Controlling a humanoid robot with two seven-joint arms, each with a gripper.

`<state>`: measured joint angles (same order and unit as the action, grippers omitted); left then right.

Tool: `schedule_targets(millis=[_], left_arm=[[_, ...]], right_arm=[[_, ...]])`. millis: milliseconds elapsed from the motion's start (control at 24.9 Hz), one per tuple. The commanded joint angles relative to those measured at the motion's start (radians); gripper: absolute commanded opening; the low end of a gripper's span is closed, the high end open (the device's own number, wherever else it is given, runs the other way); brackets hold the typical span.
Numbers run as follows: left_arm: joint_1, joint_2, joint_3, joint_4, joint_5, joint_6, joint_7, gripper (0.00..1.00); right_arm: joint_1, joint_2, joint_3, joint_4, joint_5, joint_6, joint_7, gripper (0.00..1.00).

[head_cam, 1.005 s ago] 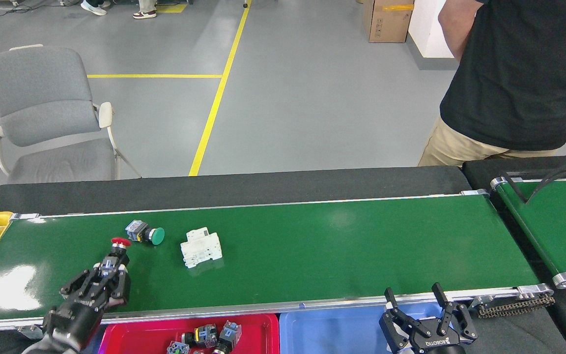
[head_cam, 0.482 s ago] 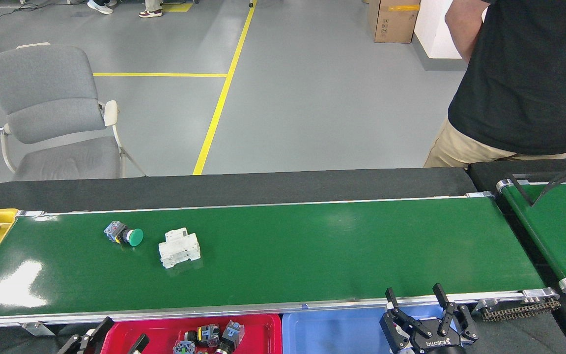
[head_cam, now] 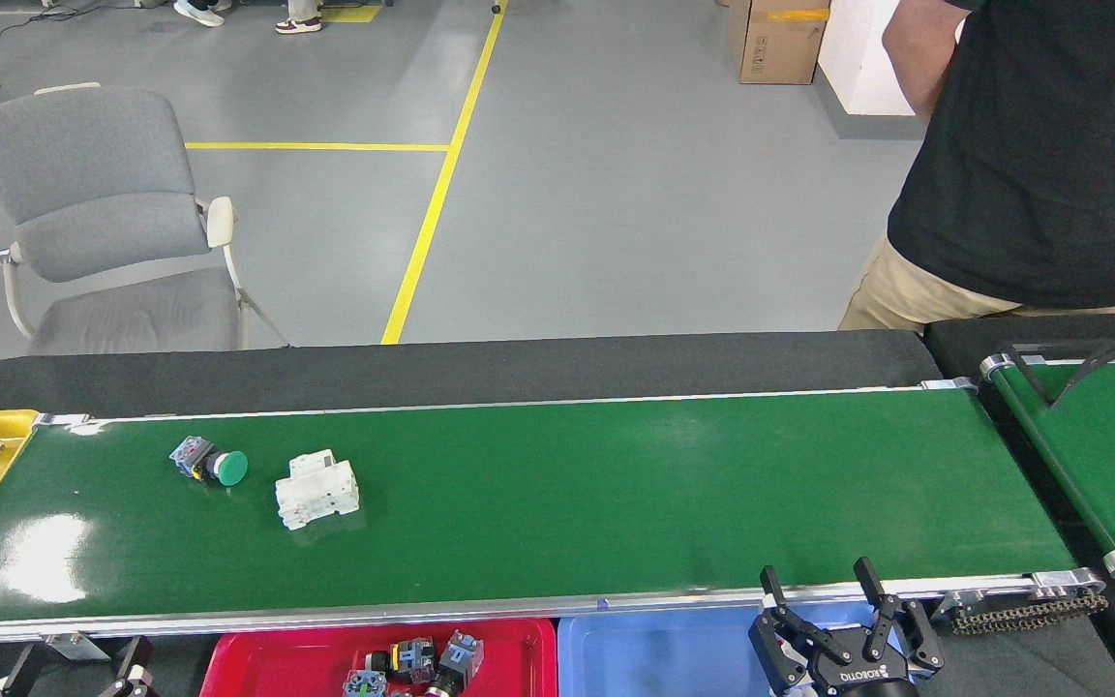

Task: Pick switch part from conveyor to tray
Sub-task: 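Grasp the white circuit-breaker module with the left gripper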

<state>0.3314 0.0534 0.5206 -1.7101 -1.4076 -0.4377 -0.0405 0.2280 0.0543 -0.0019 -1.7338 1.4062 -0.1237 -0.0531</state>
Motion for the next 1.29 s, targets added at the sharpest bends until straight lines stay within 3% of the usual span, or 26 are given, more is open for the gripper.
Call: schedule_targets(millis=[0,321,683,1045,1246], left_arm=[[-0.018,0.011,-0.013,-0.006,-0.027,0.013,0.004,1.0],[-0.221,0.016,-0.079,0.081,-0.05,0.013,-0.093,1.0],[-0.391,0.057,-0.085,0.31,-0.05,0.016,-0.107,1.0],[-0.489,0.132,-0.086,0.489,-0.05,0.051,-0.107,1.0],[-0.505,0.134,-0.086,0.507,-0.05,0.053,-0.108,1.0]], right_arm=[[-0.007,-0.007,-0.001,-0.013,-0.003,-0.004,-0.001,0.99],[-0.003,-0.008,0.01,-0.015,0.0,-0.007,-0.001,0.99],[-0.003,-0.016,0.022,-0.013,0.0,-0.008,-0.001,0.99],[-0.004,-0.025,0.022,-0.01,-0.001,-0.007,0.001,0.99],[-0.004,-0.024,0.022,-0.01,-0.003,-0.007,0.002,0.99]])
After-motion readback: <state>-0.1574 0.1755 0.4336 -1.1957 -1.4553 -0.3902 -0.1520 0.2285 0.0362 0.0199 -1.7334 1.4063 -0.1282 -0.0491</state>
